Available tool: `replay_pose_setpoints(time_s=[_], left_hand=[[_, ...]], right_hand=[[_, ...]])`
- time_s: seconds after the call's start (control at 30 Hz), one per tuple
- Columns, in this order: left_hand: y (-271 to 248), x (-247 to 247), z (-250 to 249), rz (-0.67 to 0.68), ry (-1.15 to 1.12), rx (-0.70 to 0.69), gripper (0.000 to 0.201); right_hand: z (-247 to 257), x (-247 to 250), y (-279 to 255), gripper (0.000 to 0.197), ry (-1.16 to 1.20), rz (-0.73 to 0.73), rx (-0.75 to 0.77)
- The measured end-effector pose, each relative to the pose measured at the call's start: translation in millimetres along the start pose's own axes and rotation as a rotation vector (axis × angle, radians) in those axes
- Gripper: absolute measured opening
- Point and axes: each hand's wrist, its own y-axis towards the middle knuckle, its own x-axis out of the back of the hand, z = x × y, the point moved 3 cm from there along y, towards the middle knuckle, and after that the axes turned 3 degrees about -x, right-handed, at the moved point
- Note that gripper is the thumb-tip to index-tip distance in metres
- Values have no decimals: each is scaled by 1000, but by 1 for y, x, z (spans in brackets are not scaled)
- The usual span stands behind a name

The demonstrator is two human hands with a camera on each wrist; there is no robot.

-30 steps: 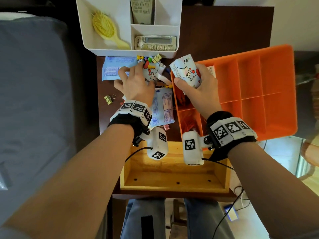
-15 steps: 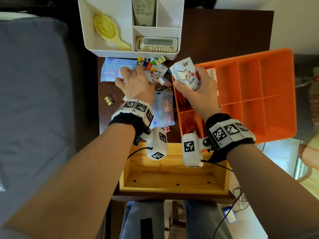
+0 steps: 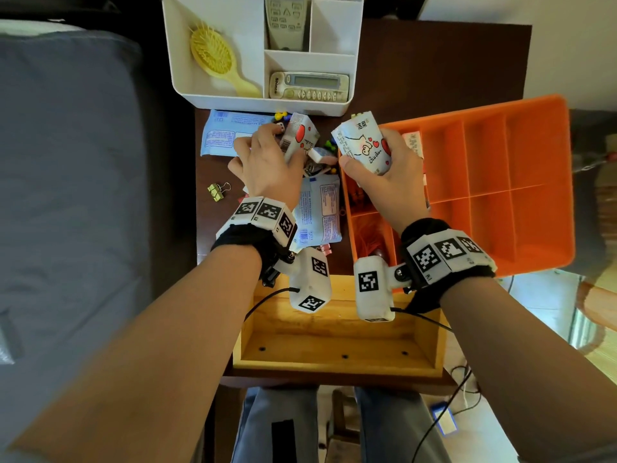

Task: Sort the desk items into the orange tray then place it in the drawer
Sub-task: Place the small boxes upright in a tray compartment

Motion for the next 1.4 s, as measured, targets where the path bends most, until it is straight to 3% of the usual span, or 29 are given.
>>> replay_pose_setpoints(time_s=[0.27,0.5,0.63,0.73,0.9,1.07,1.17,1.27,1.4], left_hand=[[-10,16,4,-33,-206,-61,38],[-22,27,2,-41,-419,-42,37],[-33,31,0,-18,-599,-60,45],[-41,31,-9,41,-682,-85,47],[-53,23,-21,214,-734,-79,33],[-69,16,-38,369,-789,26,37],[-81,12,-50,481,-808,6,35],[-87,9,-58,516,-779,16,41],[-93,5,-71,520,-780,80,47]], right_hand=[[5,-1,-9,48,25,-1,10],[12,0,-22,31,42,22,17],[16,0,-31,23,69,24,30],[18,0,-36,34,108,49,27],[16,8,-43,29,226,111,-49],[13,17,-50,38,279,145,-97],[11,27,-56,34,283,157,-102],[8,40,-63,31,289,158,-108],[2,59,-68,45,282,82,-83]])
